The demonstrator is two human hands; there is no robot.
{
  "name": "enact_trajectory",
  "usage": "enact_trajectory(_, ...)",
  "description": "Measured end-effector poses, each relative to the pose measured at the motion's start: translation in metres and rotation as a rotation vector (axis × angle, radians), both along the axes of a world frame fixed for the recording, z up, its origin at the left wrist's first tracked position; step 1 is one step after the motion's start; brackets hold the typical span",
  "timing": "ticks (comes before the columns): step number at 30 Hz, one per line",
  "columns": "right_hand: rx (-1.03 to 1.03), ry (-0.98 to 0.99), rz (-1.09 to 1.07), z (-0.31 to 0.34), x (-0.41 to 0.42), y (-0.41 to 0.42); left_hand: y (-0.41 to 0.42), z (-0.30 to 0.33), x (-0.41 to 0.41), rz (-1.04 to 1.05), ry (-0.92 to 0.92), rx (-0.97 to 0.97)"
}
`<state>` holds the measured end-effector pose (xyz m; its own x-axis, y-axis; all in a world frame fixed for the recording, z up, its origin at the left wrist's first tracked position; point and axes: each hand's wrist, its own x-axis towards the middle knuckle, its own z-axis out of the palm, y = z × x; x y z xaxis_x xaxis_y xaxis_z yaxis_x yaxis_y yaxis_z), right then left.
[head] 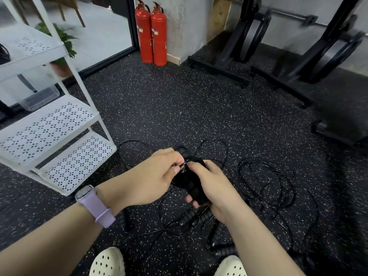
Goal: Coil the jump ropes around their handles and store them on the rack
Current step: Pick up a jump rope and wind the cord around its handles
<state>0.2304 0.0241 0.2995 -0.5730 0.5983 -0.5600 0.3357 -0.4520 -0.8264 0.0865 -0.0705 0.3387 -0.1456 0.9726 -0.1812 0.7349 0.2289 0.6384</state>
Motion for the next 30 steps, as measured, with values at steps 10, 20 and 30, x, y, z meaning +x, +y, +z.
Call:
enact_trajectory(10,0.030,-0.027,0.058,-0.004,0.003,0.007,0.004,-0.018,-0.010,-0.134,0.332,0.175)
enact_trajectory(20,-0.004,-0.085,0.161,-0.003,0.010,0.007,0.003,-0.018,-0.019,-0.164,0.338,0.310)
enact_trajectory(30,-0.035,0.031,0.036,0.006,0.006,0.009,0.006,-0.032,-0.006,-0.069,0.289,0.535)
